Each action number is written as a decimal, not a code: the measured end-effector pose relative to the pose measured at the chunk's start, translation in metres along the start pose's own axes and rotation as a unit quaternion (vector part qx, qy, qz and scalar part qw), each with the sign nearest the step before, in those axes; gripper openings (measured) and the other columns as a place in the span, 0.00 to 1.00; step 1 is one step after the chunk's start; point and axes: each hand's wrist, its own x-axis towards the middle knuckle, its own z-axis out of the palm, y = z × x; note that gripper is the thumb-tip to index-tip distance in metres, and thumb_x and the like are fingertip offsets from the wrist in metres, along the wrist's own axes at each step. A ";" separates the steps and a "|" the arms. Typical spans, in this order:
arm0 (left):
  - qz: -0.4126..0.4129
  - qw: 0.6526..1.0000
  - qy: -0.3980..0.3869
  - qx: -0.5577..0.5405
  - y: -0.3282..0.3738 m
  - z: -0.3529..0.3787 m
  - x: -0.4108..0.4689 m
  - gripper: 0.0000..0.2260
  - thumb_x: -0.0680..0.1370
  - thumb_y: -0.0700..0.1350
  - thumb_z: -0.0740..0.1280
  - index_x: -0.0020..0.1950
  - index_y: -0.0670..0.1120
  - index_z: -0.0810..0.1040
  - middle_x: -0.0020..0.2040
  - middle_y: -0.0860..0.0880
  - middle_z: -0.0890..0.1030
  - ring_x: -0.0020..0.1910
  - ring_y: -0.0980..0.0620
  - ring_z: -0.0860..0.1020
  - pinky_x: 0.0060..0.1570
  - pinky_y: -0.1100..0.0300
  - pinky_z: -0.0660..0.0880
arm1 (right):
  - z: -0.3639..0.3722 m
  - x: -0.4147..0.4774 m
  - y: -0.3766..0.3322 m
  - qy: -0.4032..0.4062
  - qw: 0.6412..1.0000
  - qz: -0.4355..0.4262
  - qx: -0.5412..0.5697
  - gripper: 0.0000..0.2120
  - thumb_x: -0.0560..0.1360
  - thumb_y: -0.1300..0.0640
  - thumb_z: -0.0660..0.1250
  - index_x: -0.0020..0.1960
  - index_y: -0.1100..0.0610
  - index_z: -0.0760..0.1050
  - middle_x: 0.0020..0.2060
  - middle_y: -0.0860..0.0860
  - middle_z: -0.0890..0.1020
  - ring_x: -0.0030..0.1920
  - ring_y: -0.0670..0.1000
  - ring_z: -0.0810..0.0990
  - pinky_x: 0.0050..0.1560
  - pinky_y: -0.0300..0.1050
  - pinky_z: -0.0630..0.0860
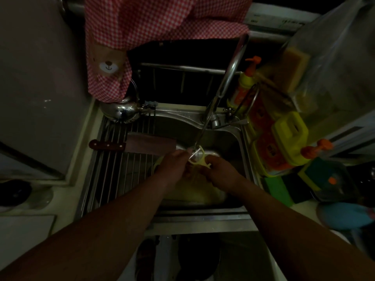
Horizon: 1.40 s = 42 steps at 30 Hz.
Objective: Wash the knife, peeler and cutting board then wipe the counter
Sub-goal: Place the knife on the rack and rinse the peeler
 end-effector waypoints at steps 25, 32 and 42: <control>0.004 0.993 -0.022 0.112 0.014 0.010 -0.026 0.22 0.86 0.60 0.52 0.66 0.50 0.80 0.54 0.47 0.86 0.41 0.55 0.83 0.38 0.62 0.80 | 0.044 0.022 -0.066 0.046 0.835 0.164 0.523 0.17 0.84 0.45 0.63 0.62 0.58 0.78 0.49 0.57 0.88 0.50 0.57 0.86 0.48 0.51 0.80; 0.063 0.991 -0.030 0.112 0.003 0.009 -0.033 0.20 0.86 0.59 0.53 0.63 0.50 0.80 0.42 0.48 0.85 0.32 0.56 0.81 0.26 0.67 0.73 | 0.036 0.026 -0.064 0.072 0.835 0.173 0.518 0.22 0.86 0.43 0.58 0.45 0.59 0.75 0.33 0.57 0.86 0.37 0.57 0.85 0.43 0.50 0.80; 0.113 0.965 -0.011 0.235 0.002 0.008 -0.023 0.17 0.84 0.61 0.57 0.69 0.59 0.74 0.58 0.56 0.82 0.54 0.53 0.81 0.52 0.56 0.77 | 0.030 0.031 -0.067 0.091 0.792 0.183 0.576 0.21 0.86 0.46 0.58 0.44 0.61 0.76 0.30 0.54 0.83 0.33 0.54 0.85 0.50 0.53 0.81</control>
